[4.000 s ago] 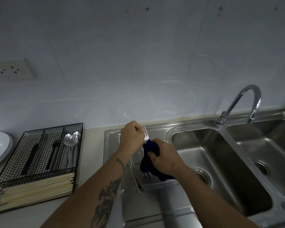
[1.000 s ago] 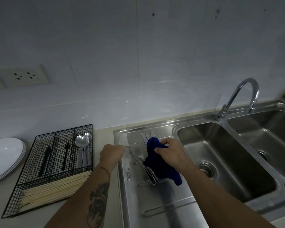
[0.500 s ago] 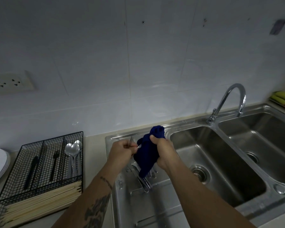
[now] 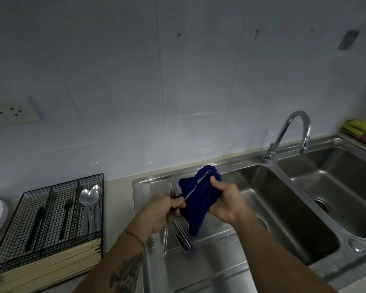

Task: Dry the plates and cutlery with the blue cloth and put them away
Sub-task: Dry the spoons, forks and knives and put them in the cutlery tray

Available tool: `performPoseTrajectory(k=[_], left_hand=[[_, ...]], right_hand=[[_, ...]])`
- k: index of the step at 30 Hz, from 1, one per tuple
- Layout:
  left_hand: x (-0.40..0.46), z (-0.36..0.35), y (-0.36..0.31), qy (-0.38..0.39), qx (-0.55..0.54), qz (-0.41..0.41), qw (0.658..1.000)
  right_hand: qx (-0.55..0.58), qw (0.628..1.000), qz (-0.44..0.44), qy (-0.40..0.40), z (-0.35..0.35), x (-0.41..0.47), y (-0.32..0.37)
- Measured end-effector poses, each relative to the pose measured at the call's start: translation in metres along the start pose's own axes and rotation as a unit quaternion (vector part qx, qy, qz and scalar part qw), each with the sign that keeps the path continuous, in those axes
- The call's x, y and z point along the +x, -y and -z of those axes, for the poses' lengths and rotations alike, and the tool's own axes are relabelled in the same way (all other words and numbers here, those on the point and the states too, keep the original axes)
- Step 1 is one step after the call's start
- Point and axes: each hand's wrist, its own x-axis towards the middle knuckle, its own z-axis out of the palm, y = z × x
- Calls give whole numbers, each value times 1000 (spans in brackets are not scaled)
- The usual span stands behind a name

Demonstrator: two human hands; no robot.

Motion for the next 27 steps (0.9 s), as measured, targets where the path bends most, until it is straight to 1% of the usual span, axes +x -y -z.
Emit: performPoseTrajectory(k=[2, 4, 5, 8, 10, 11, 13, 16, 19, 25, 27], left_hand=[[1, 0, 1, 32, -14, 56, 998], [0, 3, -1, 48, 0, 73, 996], [0, 5, -2, 46, 17, 64, 997], [-2, 9, -6, 10, 90, -1, 996], [-4, 12, -8, -40, 187, -68, 979], [-5, 13, -9, -75, 215, -101, 969], [-10, 12, -18, -123, 210, -161, 956], [-14, -3, -40, -117, 195, -229, 946], [-8, -19, -56, -106, 204, -254, 939], [-1, -24, -54, -166, 267, -270, 910], [-2, -20, -46, -181, 251, -265, 913]], right_hand=[[-12, 998, 5, 62, -1, 1, -10], [-19, 997, 17, 79, -6, 2, -13], [-20, 997, 24, 71, -8, 4, -13], [-29, 998, 48, 18, -17, 5, -8], [-57, 994, 81, -40, -23, 7, -1], [-86, 989, 100, -60, -26, 7, 3], [-169, 974, 127, -87, -28, 8, 8], [-285, 942, 148, -102, -33, 9, 9], [-341, 919, 173, -94, -41, 7, 8], [-409, 890, 186, -83, -45, -4, -1], [-428, 883, 180, -67, -45, -9, -11]])
